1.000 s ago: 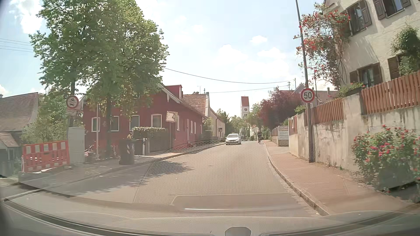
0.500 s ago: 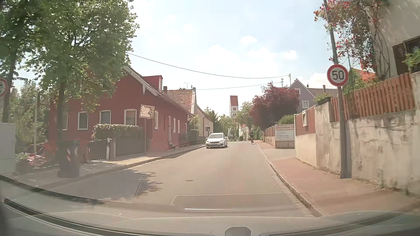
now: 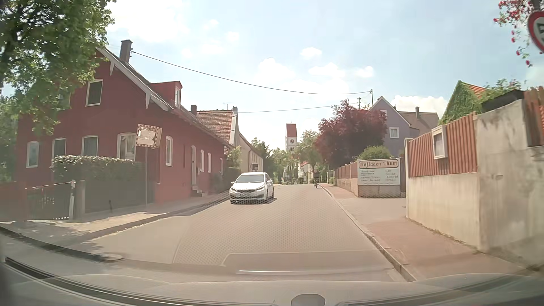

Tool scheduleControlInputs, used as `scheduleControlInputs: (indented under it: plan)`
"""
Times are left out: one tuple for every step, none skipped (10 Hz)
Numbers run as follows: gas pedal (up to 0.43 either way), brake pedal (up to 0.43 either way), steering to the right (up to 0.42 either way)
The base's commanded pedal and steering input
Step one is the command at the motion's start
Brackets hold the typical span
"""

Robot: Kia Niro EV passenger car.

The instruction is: Follow the waypoints while adhering to traffic rules and regulations

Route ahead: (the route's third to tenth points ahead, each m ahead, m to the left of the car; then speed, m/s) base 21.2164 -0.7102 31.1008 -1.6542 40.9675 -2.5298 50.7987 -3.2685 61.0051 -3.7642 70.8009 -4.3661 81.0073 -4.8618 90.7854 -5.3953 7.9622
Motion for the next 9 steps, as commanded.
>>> scheduleControlInputs:
  plan:
    - [0.15, 0.0, 0.034]
    - [0.15, 0.0, 0.034]
    - [0.157, 0.0, 0.034]
    - [0.157, 0.0, 0.034]
    - [0.169, 0.0, 0.033]
    - [0.169, 0.0, 0.03]
    - [0.177, 0.0, 0.021]
    - [0.189, 0.0, 0.009]
    - [0.197, 0.0, 0.007]
